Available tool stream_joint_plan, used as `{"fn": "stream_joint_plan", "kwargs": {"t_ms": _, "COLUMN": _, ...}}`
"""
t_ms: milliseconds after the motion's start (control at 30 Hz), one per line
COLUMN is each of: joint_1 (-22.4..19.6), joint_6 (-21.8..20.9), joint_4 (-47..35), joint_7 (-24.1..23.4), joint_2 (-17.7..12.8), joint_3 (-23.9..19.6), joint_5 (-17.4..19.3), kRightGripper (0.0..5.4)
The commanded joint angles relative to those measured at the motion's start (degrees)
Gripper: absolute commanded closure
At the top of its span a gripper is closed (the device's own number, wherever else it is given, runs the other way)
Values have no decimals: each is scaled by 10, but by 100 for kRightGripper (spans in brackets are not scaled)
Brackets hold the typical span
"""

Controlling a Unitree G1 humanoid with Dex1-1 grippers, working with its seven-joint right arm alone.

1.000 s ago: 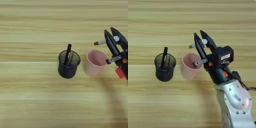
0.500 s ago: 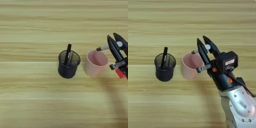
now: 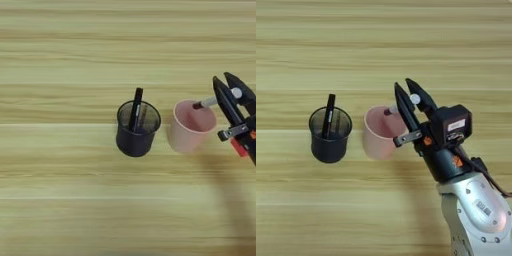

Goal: Move the objects on the table

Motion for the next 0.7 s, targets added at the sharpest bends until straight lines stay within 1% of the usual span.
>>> {"fn": "stream_joint_plan", "kwargs": {"t_ms": 33, "joint_1": -18, "joint_6": -8, "joint_4": 1, "joint_7": -7, "joint_2": -8, "joint_3": -2, "joint_5": -10, "kRightGripper": 467}}
{"fn": "stream_joint_plan", "kwargs": {"t_ms": 400, "joint_1": -29, "joint_6": -8, "joint_4": 47, "joint_7": -7, "joint_2": -6, "joint_3": 12, "joint_5": -27, "kRightGripper": 467}}
{"fn": "stream_joint_plan", "kwargs": {"t_ms": 700, "joint_1": -34, "joint_6": -2, "joint_4": 61, "joint_7": -4, "joint_2": -7, "joint_3": 24, "joint_5": -31, "kRightGripper": 467}}
